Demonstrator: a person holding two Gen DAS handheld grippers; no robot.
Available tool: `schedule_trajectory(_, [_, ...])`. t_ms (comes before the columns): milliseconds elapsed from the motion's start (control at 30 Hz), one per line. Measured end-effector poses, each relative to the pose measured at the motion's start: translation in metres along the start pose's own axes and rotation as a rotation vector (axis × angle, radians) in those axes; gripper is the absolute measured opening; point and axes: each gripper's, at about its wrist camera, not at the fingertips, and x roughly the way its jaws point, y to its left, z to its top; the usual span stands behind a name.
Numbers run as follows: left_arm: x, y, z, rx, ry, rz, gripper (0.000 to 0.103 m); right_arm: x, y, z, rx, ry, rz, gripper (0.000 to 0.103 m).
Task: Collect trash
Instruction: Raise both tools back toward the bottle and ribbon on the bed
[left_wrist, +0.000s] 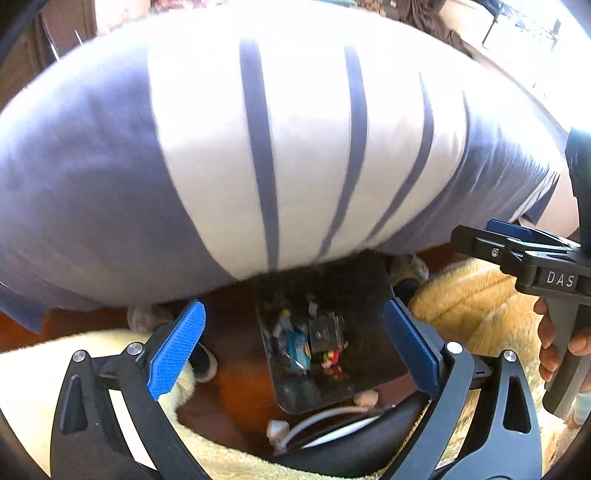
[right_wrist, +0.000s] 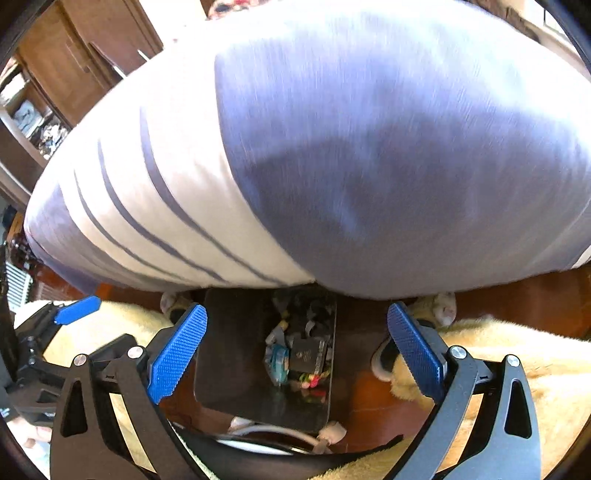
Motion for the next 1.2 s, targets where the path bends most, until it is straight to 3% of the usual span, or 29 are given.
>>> schedule_trajectory(300, [-0.061,0.012,0.04,0.001,-0.168,0.06,0.093,-0.055,0.013,0.04,-0.069,-0.165,-0.035,0.099])
schedule_trajectory(633, [-0.096,0.038,0.101,-0.026,-0.286,0.12,0.093,-0.079,0.031,0.098,-0.154,-0.257,-0.059,0.099])
schedule_trajectory(867, [-0.094,0.063,0.141,-0.029,-0.295,0.149,0.093,-0.075,0.045,0.142,-0.185,-0.27,-0.061,0.099])
schedule_trajectory(1200, [-0.058,0.099,0.205,-0.037,-0.246,0.167,0.093,-0.037,0.061,0.219,-0.205,-0.251,-0.06,0.099])
